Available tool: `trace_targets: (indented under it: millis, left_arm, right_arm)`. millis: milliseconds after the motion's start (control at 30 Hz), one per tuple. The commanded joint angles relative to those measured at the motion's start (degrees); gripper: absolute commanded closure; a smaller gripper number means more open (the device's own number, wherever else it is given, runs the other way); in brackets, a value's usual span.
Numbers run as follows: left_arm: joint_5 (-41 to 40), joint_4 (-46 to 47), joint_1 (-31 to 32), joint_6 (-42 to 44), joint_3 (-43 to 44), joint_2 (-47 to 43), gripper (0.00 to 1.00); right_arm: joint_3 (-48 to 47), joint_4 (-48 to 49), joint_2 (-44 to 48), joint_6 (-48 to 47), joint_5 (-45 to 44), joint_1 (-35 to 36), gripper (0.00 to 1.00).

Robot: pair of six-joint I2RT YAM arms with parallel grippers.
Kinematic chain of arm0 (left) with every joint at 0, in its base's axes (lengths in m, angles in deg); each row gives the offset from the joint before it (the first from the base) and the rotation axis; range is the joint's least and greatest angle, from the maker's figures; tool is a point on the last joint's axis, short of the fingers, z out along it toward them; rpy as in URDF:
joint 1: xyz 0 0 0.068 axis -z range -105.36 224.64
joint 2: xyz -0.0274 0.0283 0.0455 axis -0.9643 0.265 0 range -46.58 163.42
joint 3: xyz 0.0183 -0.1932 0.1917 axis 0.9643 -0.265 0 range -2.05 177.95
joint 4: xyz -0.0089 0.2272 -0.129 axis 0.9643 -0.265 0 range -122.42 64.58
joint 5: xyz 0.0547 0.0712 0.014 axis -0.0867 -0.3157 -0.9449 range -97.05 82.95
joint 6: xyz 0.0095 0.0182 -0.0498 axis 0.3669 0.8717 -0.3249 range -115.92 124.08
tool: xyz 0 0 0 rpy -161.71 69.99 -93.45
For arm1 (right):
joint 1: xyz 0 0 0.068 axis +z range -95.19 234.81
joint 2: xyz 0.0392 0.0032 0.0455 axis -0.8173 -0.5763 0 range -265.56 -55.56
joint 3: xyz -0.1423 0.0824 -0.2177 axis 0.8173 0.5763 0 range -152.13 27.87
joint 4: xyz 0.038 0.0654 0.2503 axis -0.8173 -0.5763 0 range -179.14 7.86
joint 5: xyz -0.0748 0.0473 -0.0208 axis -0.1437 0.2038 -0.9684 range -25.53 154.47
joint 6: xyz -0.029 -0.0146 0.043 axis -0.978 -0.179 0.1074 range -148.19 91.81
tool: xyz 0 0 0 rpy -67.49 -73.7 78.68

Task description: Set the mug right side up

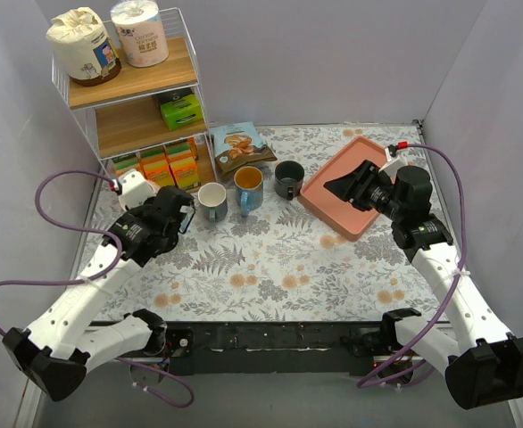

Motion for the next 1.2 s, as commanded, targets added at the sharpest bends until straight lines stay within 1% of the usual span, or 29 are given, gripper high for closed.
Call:
trace_targets:
  millis: [0,33,67,100,133,167,200,267,367,467,500,567,600,700,733,800,833,867,933,967,1033,1067,1167]
  left_arm:
    - [0.5,7.4,-1.5,-0.4,-4.8,-0.9,1.0]
    - [1.6,9.1,-1.4,-0.4,-6.1,-2.0,1.0]
    - [5.0,10.6,-1.4,0.5,-9.3,-2.9,1.0]
    - [7.3,12.7,-1.4,3.7,-10.7,-4.0,1.0]
    - [9.9,18.1,-1.5,6.8,-12.5,-5.3,1.0]
    - [12.8,20.8,-1.4,9.5,-15.2,-7.7,1.0]
    - [16.7,22.7,-1.3,11.0,-16.1,-8.4,1.0]
    - [18.8,24.4,-1.2,13.0,-16.5,-8.6,1.0]
    - [20.5,25.4,0.3,15.7,-14.9,-6.3,1.0]
    - [19.0,26.9,4.4,16.5,-11.7,-3.8,1.0]
    - [18.9,28.1,6.9,16.7,-9.9,-1.8,1.0]
    - [18.3,29.1,9.3,17.5,-8.2,1.2,1.0]
    - [18.5,29.8,11.3,18.0,-7.0,4.5,1.0]
    - [21.2,34.7,12.8,20.4,-2.8,9.6,1.0]
    - [22.0,38.0,13.0,21.2,0.1,13.2,1.0]
    - [24.5,41.6,13.0,23.6,3.8,17.8,1.0]
    - [25.2,42.5,13.1,24.5,6.2,22.9,1.0]
    - [25.6,43.3,13.1,25.3,10.6,25.4,1.0]
    - [26.6,44.9,13.1,27.6,15.4,30.5,1.0]
    - [27.0,45.5,13.1,28.1,19.7,34.8,1.0]
    - [27.3,46.5,13.1,29.4,23.2,39.1,1.0]
    - [27.6,46.7,13.0,29.9,26.8,43.0,1.0]
    - [29.7,48.5,13.0,30.6,30.5,48.8,1.0]
  right_arm:
    - [-2.3,-1.0,1.8,-1.9,1.6,-0.5,0.38]
    - [-1.9,-1.1,2.0,-2.0,1.5,-0.6,0.38]
    - [-1.7,-1.5,2.3,-2.1,1.3,-0.8,0.38]
    - [-1.5,-1.6,2.6,-2.2,1.3,-0.8,0.38]
    - [-1.3,-1.7,2.8,-2.2,1.3,-0.9,0.38]
    - [-1.1,-2.1,2.9,-2.3,1.3,-1.1,0.38]
    - [-1.0,-2.1,2.9,-2.3,1.2,-1.2,0.38]
    - [-0.8,-1.8,3.0,-2.3,1.2,-1.3,0.38]
    - [-0.9,-1.5,2.4,-2.2,1.2,-1.6,0.38]
    - [-0.9,-1.7,2.0,-2.2,1.3,-2.0,0.38]
    - [-0.9,-1.7,2.0,-2.2,1.3,-2.1,0.39]
    - [-0.9,-1.8,2.0,-2.3,1.2,-2.5,0.39]
    - [-0.9,-2.0,2.0,-2.4,1.0,-2.7,0.39]
    - [-1.3,-4.3,2.0,-3.4,-0.3,-3.3,0.39]
    - [-1.5,-5.9,2.0,-3.7,-1.1,-3.4,0.39]
    - [-2.0,-7.3,2.4,-4.5,-1.6,-3.9,0.4]
    - [-2.2,-8.2,2.6,-4.9,-2.2,-4.2,0.4]
    - [-2.4,-8.8,3.2,-5.4,-2.4,-4.5,0.4]
    - [-2.5,-10.1,3.8,-5.9,-3.4,-4.7,0.4]
    - [-2.6,-10.4,4.7,-6.3,-3.7,-5.0,0.4]
    - [-2.7,-11.7,5.4,-6.7,-4.5,-5.2,0.4]
    - [-2.7,-12.1,6.1,-6.7,-4.9,-5.4,0.4]
    - [-2.9,-13.7,7.5,-7.2,-5.9,-5.5,0.4]
